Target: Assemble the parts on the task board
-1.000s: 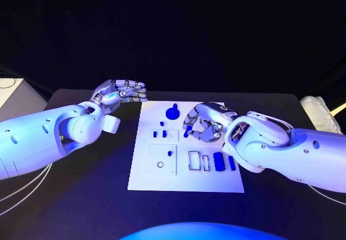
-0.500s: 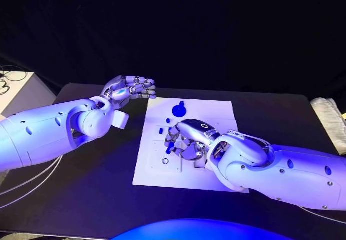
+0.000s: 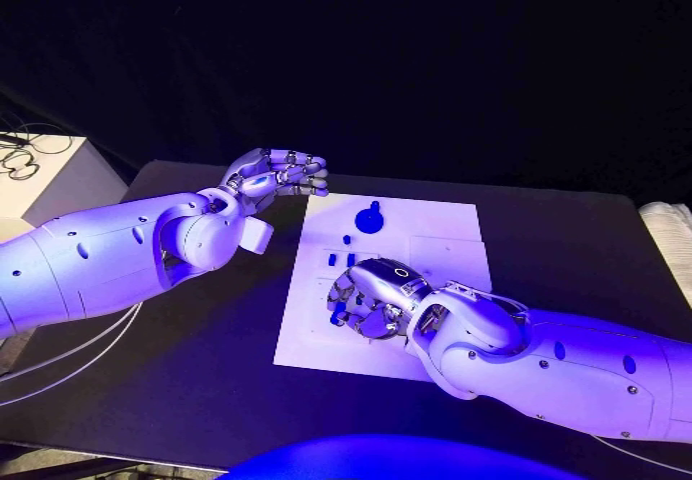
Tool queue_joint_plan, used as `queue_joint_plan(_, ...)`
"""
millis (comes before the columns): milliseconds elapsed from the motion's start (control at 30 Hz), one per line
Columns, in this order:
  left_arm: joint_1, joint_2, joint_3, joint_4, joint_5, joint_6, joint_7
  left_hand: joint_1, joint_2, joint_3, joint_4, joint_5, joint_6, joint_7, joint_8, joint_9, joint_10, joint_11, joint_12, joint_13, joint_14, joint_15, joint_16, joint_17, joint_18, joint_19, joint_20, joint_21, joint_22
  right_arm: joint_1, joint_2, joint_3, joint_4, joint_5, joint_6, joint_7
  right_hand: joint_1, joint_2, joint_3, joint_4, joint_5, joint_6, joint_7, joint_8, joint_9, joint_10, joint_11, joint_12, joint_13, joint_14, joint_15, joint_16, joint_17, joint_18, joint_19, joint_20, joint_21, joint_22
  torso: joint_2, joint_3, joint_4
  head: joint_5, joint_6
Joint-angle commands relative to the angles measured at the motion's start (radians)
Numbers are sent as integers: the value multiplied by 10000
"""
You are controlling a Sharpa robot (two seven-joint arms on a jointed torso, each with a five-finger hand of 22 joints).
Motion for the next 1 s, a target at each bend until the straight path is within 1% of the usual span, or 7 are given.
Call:
queue_joint_plan(33,-3,16,8,19,36,237,1,-52,41,-24,17,16,-69,-32,-9,-10,-65,1,4,13,-34,30,-29,15,105,40,0,-41,-13,-63,17,-9,-69,-484,100,-32,-16,54,30,-95,33,-69,4,38,13,1032,-952,27,429,230,-72,-9,-8,-166,22,-18,-36,809,5,0,-11,35,-28)
queue_joint_plan(267,-5,14,8,12,27,264,-23,-52,41,-24,17,16,-69,-32,-9,-10,-65,1,4,13,-34,30,-29,15,105,40,0,-41,-13,-114,-12,-18,-134,-669,133,-153,-43,51,41,-119,38,-66,2,46,22,1040,-953,21,437,234,-71,-1,7,-170,28,-17,-12,822,-1,1,-4,-8,-90)
queue_joint_plan(467,-7,4,8,2,24,270,-42,-52,41,-24,17,16,-69,-32,-9,-10,-65,1,4,13,-34,30,-29,15,105,40,0,-41,-13,-125,-77,-19,-117,-777,111,-185,-43,51,41,-119,38,-66,2,46,22,1040,-953,21,437,234,-71,-1,7,-170,28,-17,-12,822,7,14,-12,-41,-84)
queue_joint_plan(567,-7,-3,8,1,23,267,-46,-60,40,-35,25,15,-76,-30,-5,-12,-75,2,9,14,-43,31,-31,16,104,43,1,-51,-20,-127,-97,-20,-119,-795,151,-198,-43,51,41,-119,38,-66,2,46,22,1040,-953,21,437,234,-71,-1,7,-170,28,-17,-12,822,6,4,-13,-48,-85)
queue_joint_plan(700,-8,-7,8,7,21,267,-49,-60,40,-35,25,15,-76,-30,-5,-12,-75,2,9,14,-43,31,-31,16,104,43,1,-51,-20,-128,-80,-20,-139,-819,330,-227,-43,51,41,-119,38,-66,2,46,22,1040,-953,21,437,234,-71,-1,7,-170,28,-17,-12,822,7,-3,-20,-48,-91)
queue_joint_plan(867,-8,-9,8,10,21,268,-56,-60,40,-35,25,15,-76,-30,-5,-12,-75,2,9,14,-43,31,-31,16,104,43,1,-51,-20,-132,12,-29,-179,-967,656,-360,-64,49,64,-158,47,-65,-2,55,33,1048,-956,12,447,237,-73,4,16,-171,31,-18,1,832,9,3,8,-51,-109)
queue_joint_plan(1000,-8,-21,8,16,20,259,-61,-60,40,-35,25,15,-76,-30,-5,-12,-75,2,9,14,-43,31,-31,16,104,43,1,-51,-20,-150,90,-43,-230,-1135,819,-484,-64,49,64,-158,47,-65,-2,55,33,1048,-956,12,447,237,-73,4,16,-171,31,-18,1,832,10,-3,8,-39,-129)
